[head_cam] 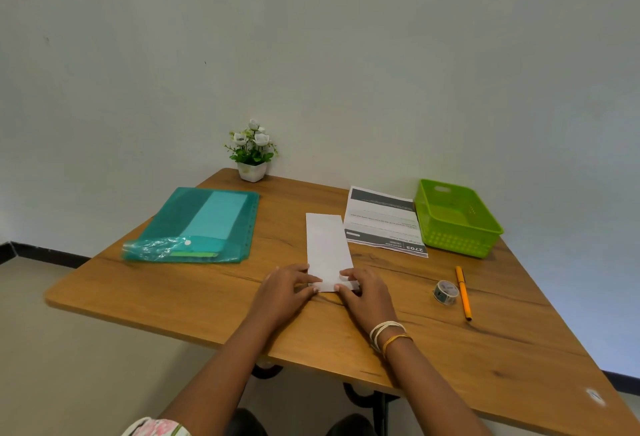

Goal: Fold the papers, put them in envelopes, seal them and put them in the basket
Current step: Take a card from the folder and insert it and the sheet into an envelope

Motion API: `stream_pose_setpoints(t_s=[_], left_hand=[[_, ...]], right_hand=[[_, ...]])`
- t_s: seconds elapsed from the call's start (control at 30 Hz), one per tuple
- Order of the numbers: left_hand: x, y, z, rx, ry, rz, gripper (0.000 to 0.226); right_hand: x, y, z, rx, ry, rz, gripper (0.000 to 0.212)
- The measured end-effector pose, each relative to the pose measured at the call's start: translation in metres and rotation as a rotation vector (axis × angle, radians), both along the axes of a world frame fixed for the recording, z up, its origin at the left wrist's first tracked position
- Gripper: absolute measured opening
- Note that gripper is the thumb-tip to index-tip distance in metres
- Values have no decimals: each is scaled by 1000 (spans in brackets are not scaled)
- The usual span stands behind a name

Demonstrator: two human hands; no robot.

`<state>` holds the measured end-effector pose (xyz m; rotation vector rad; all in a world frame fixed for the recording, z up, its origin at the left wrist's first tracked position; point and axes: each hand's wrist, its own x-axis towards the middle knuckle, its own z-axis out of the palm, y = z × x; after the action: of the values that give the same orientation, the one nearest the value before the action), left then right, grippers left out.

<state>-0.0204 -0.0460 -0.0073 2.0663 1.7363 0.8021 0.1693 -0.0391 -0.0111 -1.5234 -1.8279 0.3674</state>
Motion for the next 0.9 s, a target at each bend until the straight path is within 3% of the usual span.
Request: stream_pose_setpoints(t_s=[0.1,0.3,0.43,0.53,0.9], left_hand=[[2,-2,0,65,78,-44,40],[10,-15,0,128,337,-251,43],[8,-21,-1,91,342,-261,45],[9,-22,-1,80,320,-249,44],[9,-30,1,166,326,-53,42]], right_hand=[[-4,-1,2,-9,-47,-65,29],[-7,-4,4,55,-147,-132,16],[-12,-16,0,198,-249,-32,16],[-14,-26,0,176,-267,63,22],[1,-34,4,105,-314,-116,27]])
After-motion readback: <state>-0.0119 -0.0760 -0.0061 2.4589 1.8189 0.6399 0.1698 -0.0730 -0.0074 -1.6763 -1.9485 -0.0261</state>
